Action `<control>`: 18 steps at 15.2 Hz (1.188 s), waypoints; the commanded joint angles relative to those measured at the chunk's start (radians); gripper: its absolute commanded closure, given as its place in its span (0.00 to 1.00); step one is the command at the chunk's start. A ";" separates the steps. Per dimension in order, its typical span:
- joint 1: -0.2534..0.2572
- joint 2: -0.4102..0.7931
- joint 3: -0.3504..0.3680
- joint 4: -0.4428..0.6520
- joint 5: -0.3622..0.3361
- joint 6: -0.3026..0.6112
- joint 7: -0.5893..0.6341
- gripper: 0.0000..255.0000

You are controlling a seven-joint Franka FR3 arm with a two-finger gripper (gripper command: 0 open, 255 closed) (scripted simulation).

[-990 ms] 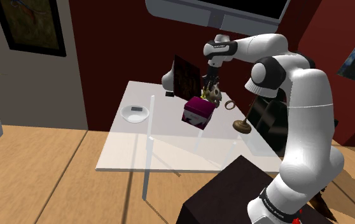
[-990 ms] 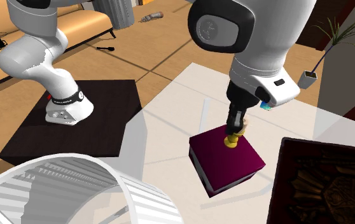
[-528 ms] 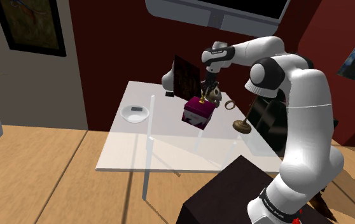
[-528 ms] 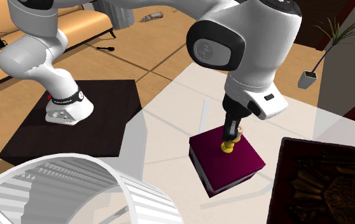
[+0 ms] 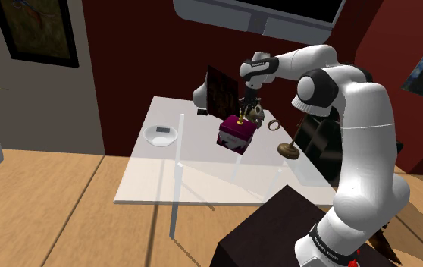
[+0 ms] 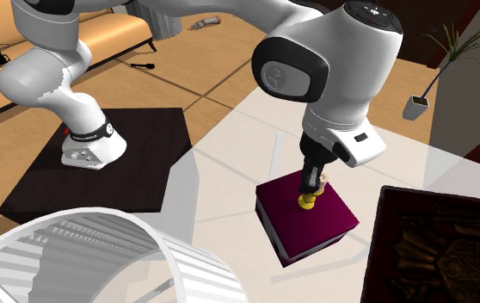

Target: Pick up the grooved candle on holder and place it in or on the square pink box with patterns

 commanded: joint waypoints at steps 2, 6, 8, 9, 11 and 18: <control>0.000 0.000 0.000 0.000 0.000 0.000 0.000 0.00; 0.000 0.000 0.000 0.000 0.000 0.000 0.000 0.00; -0.001 -0.017 -0.003 0.041 -0.006 -0.057 0.004 0.00; -0.001 -0.024 -0.005 0.064 -0.008 -0.087 0.006 0.00; -0.002 -0.028 -0.006 0.085 -0.010 -0.111 0.008 0.00; -0.002 -0.028 -0.006 0.085 -0.010 -0.111 0.008 0.00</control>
